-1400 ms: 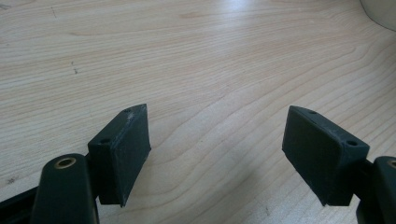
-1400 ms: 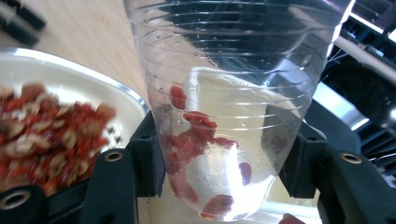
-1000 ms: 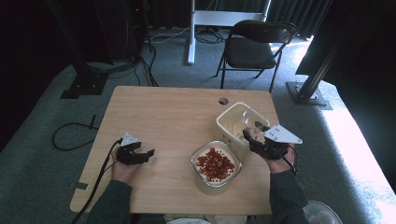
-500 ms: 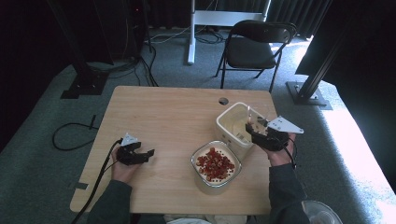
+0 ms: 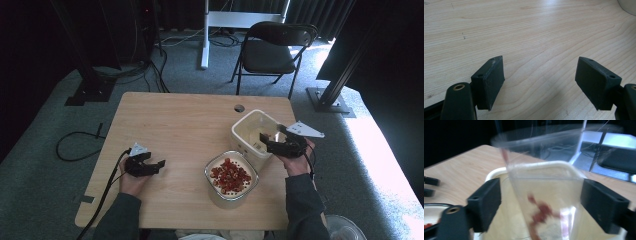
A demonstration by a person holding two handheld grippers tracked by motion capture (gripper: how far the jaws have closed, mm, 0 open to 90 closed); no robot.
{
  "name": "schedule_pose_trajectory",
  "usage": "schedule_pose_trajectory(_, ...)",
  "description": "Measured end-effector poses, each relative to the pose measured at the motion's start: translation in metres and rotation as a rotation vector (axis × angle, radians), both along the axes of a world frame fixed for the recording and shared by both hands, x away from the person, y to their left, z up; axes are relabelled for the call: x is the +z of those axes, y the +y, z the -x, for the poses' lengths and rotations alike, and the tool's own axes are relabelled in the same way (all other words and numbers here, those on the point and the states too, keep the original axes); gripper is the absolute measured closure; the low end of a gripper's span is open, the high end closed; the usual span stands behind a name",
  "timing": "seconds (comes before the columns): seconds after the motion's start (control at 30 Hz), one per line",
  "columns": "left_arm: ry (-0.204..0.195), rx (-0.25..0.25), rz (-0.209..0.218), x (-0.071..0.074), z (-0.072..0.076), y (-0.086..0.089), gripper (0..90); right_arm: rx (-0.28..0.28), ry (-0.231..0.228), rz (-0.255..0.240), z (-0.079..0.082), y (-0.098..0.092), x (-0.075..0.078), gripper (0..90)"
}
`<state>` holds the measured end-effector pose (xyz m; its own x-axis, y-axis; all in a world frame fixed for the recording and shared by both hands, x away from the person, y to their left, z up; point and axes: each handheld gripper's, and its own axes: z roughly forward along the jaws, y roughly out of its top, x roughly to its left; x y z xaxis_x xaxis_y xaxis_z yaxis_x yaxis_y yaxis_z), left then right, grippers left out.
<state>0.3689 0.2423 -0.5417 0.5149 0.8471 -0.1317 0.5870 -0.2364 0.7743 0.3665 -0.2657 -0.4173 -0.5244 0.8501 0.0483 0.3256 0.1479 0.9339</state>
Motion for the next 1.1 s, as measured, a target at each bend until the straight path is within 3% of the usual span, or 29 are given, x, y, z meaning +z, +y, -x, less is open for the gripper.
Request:
schedule_pose_trajectory(0.57,0.000,0.002,0.002,0.000,0.000,0.000,23.8,-0.056,-0.057,0.032,0.018,-0.012,0.003,17.2)
schedule_pose_trajectory(0.93,0.001,0.002,-0.002,0.000,0.000,0.000,23.9,-0.145,-0.075,0.074,0.046,-0.030,-0.015,22.2)
schedule_pose_trajectory(1.1,0.003,0.001,-0.005,0.000,0.000,0.000,23.8,-0.178,-0.047,0.075,0.050,-0.038,-0.028,23.2)
